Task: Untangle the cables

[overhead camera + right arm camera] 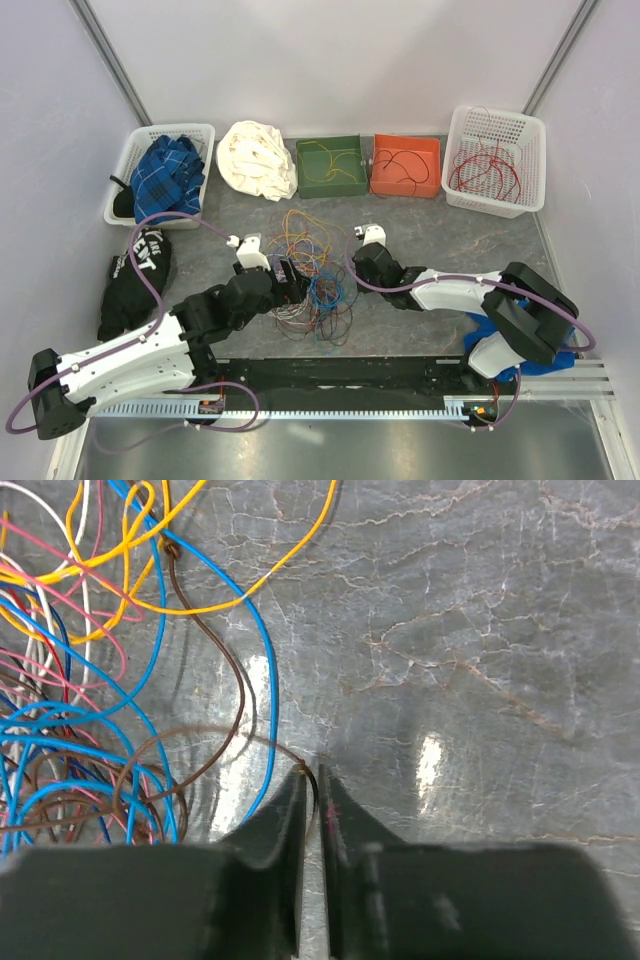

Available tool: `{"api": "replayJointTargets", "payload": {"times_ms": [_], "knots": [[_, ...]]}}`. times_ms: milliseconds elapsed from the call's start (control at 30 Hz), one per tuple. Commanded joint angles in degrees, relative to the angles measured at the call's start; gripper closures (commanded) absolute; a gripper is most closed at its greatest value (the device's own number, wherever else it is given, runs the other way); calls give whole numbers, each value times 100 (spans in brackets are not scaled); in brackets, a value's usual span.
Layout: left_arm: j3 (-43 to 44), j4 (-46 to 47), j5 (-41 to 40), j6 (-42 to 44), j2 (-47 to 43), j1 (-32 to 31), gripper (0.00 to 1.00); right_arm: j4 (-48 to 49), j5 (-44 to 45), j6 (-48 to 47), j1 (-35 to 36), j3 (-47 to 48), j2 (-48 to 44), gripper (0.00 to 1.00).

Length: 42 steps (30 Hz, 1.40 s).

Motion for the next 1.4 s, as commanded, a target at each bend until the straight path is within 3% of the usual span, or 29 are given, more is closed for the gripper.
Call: {"api": "replayJointTargets", "payload": {"times_ms": [0,67,267,533,667,967,1100,1367], "knots": [[-6,43,-29,-161,-53,25,1,244,-9,34,14,164,-255,94],[3,51,-81,-126,-105,16,1,130,52,25,92,207,-675,100],[152,95,-240,85,-132,25,1,-538,605,-273,848,883,-1941,100],[144,841,-310,918,-429,34,1,-1426,1151,-485,1701,1946,-2751,100],[-470,2096,-205,1491,-1104,25,1,-1628,1160,-502,1719,2518,-2901,100],[-2642,5094,-161,1587,-2777,34,6,-2068,1063,-599,1719,3556,-2691,100],[-2415,5027,32,2096,-2200,25,10,-2138,984,-608,1719,3793,-2594,100],[-1817,5061,278,2493,-977,8,9,-2410,791,-695,1719,4548,-2444,100]]}}
